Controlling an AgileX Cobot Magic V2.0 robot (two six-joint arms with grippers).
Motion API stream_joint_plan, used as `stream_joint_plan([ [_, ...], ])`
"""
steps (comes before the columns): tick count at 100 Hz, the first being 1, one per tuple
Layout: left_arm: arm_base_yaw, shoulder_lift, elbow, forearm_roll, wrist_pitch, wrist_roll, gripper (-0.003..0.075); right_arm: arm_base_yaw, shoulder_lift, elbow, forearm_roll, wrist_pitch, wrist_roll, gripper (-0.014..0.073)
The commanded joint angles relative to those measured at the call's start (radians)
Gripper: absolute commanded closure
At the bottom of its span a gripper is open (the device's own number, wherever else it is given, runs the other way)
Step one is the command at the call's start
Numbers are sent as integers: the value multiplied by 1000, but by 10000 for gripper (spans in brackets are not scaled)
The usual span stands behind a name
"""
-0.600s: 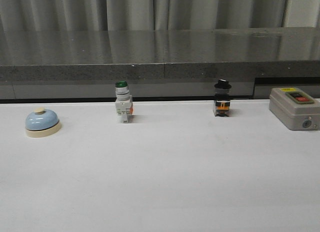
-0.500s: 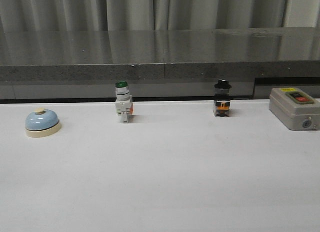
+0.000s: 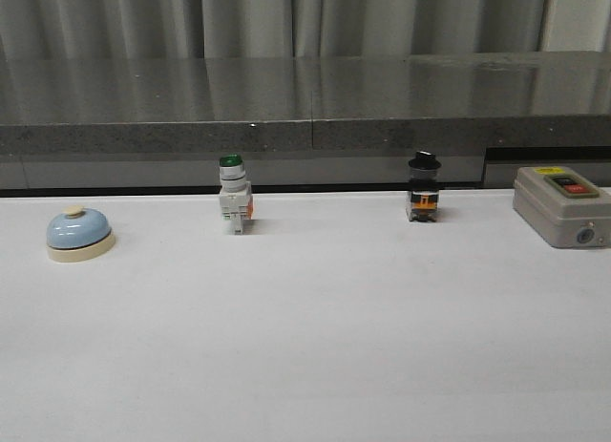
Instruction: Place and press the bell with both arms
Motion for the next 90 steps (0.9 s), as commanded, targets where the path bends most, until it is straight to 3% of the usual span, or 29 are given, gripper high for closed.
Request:
stream_joint_plan([
  [1, 3, 56, -90, -53, -14, -7, 739, -7, -19, -14, -1, -87, -1, 654],
  [43, 3, 636, -619, -48, 225, -5, 740, -7, -19, -14, -1, -87, -1, 654],
  [63, 3, 919, -871, -48, 412, -5, 739, -7, -19, -14, -1, -87, -1, 654],
  [90, 3, 1212, -1036, -47, 477, 40, 739, -7, -19, -14, -1, -87, -1, 654],
])
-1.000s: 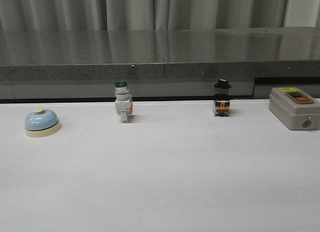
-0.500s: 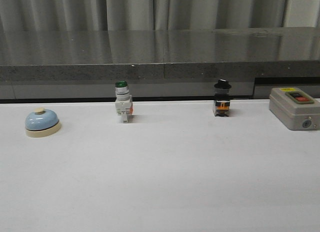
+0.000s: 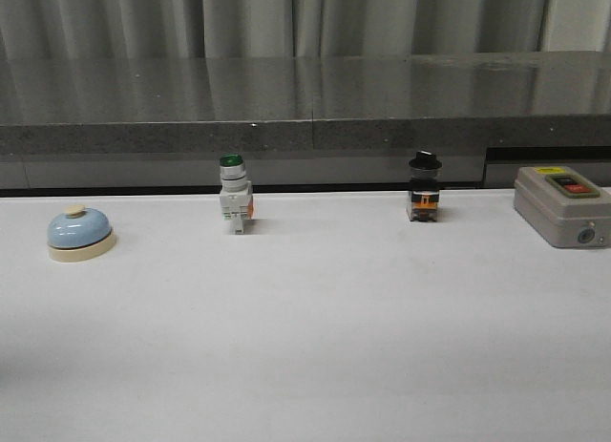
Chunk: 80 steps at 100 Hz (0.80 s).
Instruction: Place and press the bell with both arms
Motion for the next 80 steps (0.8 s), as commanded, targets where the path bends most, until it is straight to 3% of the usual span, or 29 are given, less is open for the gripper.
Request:
stream_joint_plan([
  [1, 1, 54, -69, -5, -37, 32, 739, -7, -19, -14, -1, -87, -1, 654],
  [14, -1, 134, -102, -19, -30, 84, 712, -7, -19, -14, -1, -87, -1, 654],
  [21, -1, 157, -114, -23, -23, 84, 628, -7, -19, -14, -1, -87, -1, 654],
  [28, -1, 171, -114, -26, -23, 84, 479, -7, -19, -14, -1, -87, -1, 654],
  [40, -1, 182, -114, -26, -30, 84, 106, -7, -19, -14, -1, -87, -1, 654],
  [45, -1, 184, -114, -26, -42, 84, -4, -7, -19, -14, -1, -87, -1, 654],
  [57, -1, 193, -114, -32, -78, 84, 62, -7, -19, -14, -1, -87, -1, 654],
  [80, -47, 287, -193, -35, -90, 86, 62, -7, -19, -14, -1, -87, -1, 654],
])
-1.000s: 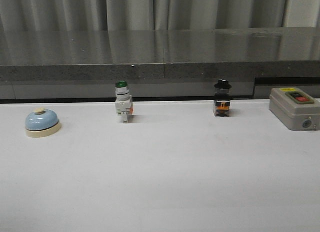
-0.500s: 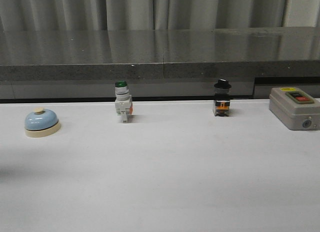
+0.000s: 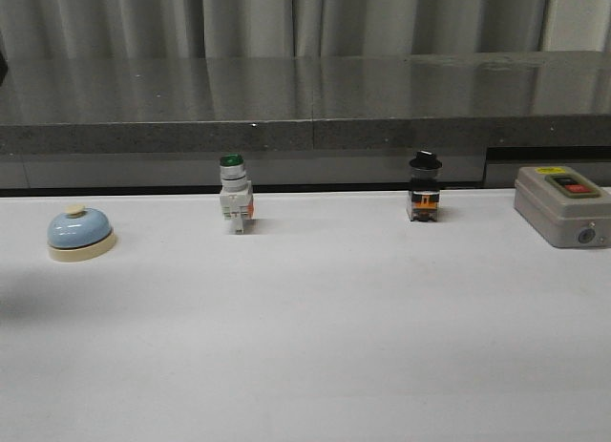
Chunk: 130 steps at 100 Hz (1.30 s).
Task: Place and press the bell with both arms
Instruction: 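Lower the left gripper over the blue bell and grasp it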
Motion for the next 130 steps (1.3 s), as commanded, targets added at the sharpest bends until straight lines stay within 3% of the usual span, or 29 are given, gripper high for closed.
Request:
stream_joint_plan([
  [1, -36, 23, -75, -15, -60, 2, 62, -7, -19, -14, -1, -87, -1, 654],
  [49, -83, 391, -336, 1, 0, 4, 62, -7, -19, -14, -1, -87, -1, 654],
  [90, -83, 541, -346, -3, 19, 4, 62, -7, -19, -14, -1, -87, -1, 654],
  [130, -83, 561, -344, -8, 49, 4, 62, -7, -19, -14, -1, -87, -1, 654],
])
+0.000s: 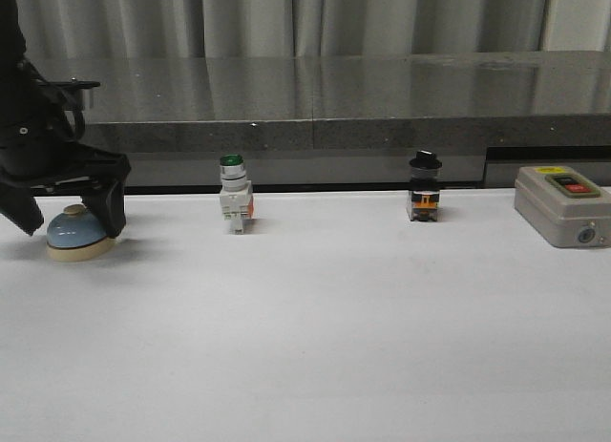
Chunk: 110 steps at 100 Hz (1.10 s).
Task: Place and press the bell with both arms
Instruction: 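Lower the left gripper over the blue bell and grasp it, then lift the bell with the left gripper and carry it toward table center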
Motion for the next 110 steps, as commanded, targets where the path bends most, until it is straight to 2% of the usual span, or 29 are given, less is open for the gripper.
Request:
stream_joint_plan([
  [1, -6, -54, -29, -10, -9, 2, 62, -7, -19, -14, -1, -87, -1, 654],
  [21, -6, -54, -29, -10, 12, 3, 129, -7, -19, -14, -1, -87, -1, 654],
  [68, -6, -54, -29, -10, 38, 23, 451, -7, -19, -14, -1, -87, -1, 654],
  [85, -7, -84, -29, -12, 50, 25, 500, -7, -19, -14, -1, -87, -1, 654],
  [110, -65, -232, -29, -27, 76, 63, 502, -7, -19, -14, -1, -87, -1, 654],
])
